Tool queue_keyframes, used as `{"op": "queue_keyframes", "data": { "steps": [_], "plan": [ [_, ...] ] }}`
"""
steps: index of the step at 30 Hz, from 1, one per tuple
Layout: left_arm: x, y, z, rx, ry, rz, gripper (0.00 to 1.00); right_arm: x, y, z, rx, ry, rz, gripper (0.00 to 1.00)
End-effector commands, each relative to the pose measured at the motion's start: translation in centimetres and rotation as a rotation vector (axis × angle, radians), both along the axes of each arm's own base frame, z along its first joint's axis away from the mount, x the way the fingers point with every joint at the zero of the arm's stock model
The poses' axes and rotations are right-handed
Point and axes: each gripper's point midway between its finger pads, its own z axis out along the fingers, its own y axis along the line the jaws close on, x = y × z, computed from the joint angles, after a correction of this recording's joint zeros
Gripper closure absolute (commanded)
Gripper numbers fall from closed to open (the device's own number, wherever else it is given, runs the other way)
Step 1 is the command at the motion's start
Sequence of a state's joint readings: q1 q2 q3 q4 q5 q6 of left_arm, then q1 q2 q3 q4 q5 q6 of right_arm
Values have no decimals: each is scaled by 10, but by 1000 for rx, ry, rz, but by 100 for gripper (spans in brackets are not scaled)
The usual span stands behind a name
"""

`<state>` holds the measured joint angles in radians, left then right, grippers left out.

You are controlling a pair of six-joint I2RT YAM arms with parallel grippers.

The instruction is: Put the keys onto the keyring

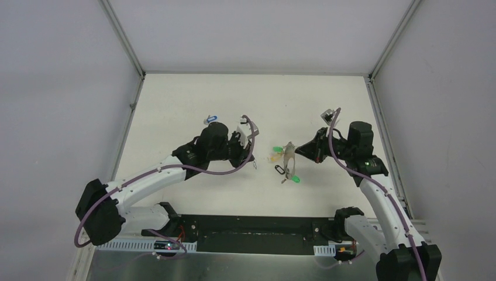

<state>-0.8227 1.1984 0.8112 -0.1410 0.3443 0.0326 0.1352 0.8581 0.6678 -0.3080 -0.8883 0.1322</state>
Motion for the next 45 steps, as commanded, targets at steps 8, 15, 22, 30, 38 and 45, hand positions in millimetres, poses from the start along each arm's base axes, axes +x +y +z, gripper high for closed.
{"op": "queue_keyframes", "data": {
  "steps": [8,15,22,30,38,45],
  "plan": [
    [-23,19,74,-151,-198,-65,100,-30,43,40,-2,-301,283,100],
    [-40,14,92,-206,-239,-157,100,-50,66,42,41,-363,439,100],
    [-51,-8,95,-218,-260,-229,100,-67,73,41,59,-422,548,100],
    [-53,-23,96,-217,-272,-250,100,-83,72,43,78,-507,618,100],
    [-54,-32,111,-255,-342,-257,100,-92,75,43,107,-478,683,100],
    [-57,-35,121,-266,-395,-272,100,-95,78,43,120,-455,723,100]
  ]
}}
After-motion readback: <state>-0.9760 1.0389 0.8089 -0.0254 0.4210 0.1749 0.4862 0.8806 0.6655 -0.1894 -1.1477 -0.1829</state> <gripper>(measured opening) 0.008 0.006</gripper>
